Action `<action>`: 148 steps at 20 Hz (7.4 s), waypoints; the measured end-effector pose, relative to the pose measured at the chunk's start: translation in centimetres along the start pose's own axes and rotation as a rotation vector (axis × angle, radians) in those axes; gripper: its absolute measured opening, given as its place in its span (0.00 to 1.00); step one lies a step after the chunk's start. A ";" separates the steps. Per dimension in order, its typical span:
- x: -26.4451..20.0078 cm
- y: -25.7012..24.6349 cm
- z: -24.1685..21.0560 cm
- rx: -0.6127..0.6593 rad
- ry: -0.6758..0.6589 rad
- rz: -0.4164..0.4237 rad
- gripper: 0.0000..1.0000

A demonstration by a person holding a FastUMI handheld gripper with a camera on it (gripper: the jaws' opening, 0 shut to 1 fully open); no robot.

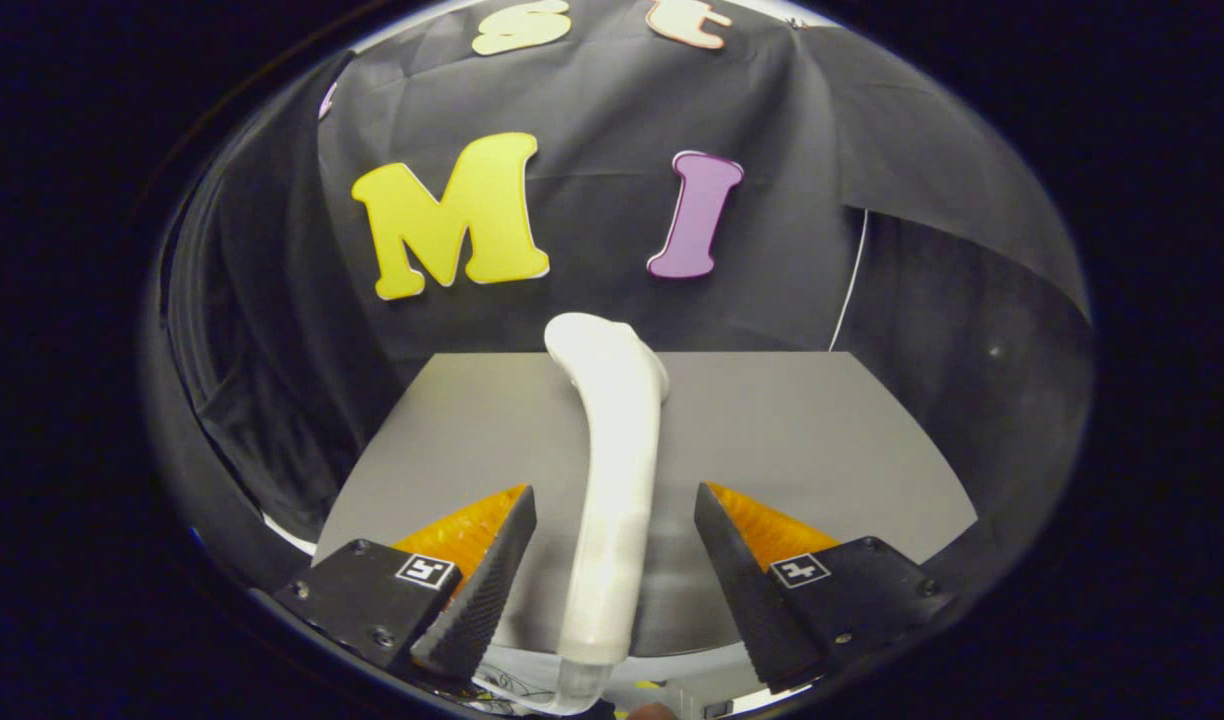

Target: Iron the clothes twice with a garment steamer, once on the left side and once on the right side.

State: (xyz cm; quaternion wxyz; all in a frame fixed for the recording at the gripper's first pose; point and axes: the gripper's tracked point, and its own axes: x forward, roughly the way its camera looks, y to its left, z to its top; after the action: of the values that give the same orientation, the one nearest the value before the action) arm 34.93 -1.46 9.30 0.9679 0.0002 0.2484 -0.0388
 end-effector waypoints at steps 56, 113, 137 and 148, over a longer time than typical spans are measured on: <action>-26.1 31.7 17.8 0.008 -0.916 0.110 0.35; -8.0 29.4 -26.0 -0.271 -0.219 0.011 0.36; -28.4 46.9 13.2 -0.215 -1.023 0.112 0.36; -24.7 49.9 14.9 -0.275 -1.016 0.018 0.35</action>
State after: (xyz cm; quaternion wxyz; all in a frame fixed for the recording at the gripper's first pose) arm 24.27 49.88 33.28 0.9578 -0.1433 -0.2492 0.0073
